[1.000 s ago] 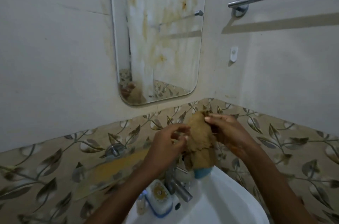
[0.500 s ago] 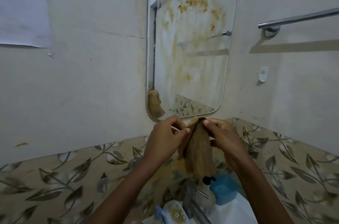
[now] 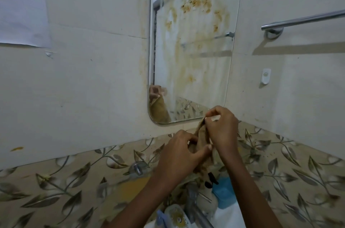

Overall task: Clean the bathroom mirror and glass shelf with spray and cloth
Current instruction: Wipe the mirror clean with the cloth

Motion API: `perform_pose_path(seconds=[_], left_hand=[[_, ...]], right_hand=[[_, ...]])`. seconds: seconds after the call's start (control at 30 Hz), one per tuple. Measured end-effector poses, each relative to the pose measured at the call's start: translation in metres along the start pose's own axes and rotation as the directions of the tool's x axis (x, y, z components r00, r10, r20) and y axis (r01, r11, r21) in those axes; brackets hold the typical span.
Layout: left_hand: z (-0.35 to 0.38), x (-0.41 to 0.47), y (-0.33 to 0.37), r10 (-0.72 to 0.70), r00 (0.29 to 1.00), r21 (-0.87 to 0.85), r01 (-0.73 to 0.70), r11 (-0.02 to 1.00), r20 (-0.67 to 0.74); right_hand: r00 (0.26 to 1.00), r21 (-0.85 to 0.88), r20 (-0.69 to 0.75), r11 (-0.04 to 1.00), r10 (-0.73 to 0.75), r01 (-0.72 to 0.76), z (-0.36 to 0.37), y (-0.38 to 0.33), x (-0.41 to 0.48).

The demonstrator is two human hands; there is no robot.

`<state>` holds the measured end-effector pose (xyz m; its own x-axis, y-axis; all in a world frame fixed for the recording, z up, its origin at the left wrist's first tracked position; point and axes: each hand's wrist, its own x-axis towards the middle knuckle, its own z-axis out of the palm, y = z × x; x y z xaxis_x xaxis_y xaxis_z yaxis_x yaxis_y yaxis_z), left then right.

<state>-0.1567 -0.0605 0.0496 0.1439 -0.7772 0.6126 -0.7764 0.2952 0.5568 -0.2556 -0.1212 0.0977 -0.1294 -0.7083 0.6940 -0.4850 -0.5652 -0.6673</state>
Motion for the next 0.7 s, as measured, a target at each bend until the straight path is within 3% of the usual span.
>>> perform_pose_path(seconds=[0.1, 0.2, 0.4, 0.5, 0.6, 0.7], left_hand=[[-0.005, 0.002, 0.000, 0.023, 1.000, 0.136, -0.023, 0.990, 0.000], [-0.017, 0.012, -0.005, 0.043, 0.998, 0.186, -0.052, 0.981, 0.051], [-0.052, 0.033, -0.009, 0.037, 0.962, -0.089, -0.013, 0.996, 0.270], [-0.064, 0.031, -0.013, 0.002, 0.941, -0.218, 0.076, 0.973, 0.340], [-0.064, 0.028, -0.018, -0.042, 0.918, -0.209, 0.134, 0.969, 0.394], [-0.061, 0.027, -0.021, -0.058, 0.897, -0.227, 0.173, 0.958, 0.439]], right_hand=[[0.999, 0.059, -0.014, 0.997, 0.045, -0.044, 0.000, 0.007, 0.002], [0.995, 0.108, 0.095, 0.994, -0.014, 0.004, -0.004, 0.013, 0.002], [0.872, -0.023, 0.452, 0.974, -0.191, 0.226, -0.025, 0.020, 0.000], [0.808, 0.020, 0.561, 0.979, -0.181, 0.205, -0.034, 0.024, 0.000], [0.784, 0.116, 0.592, 0.983, -0.185, 0.144, -0.033, 0.021, 0.004], [0.706, 0.109, 0.675, 0.975, -0.215, 0.193, -0.027, 0.011, 0.006]])
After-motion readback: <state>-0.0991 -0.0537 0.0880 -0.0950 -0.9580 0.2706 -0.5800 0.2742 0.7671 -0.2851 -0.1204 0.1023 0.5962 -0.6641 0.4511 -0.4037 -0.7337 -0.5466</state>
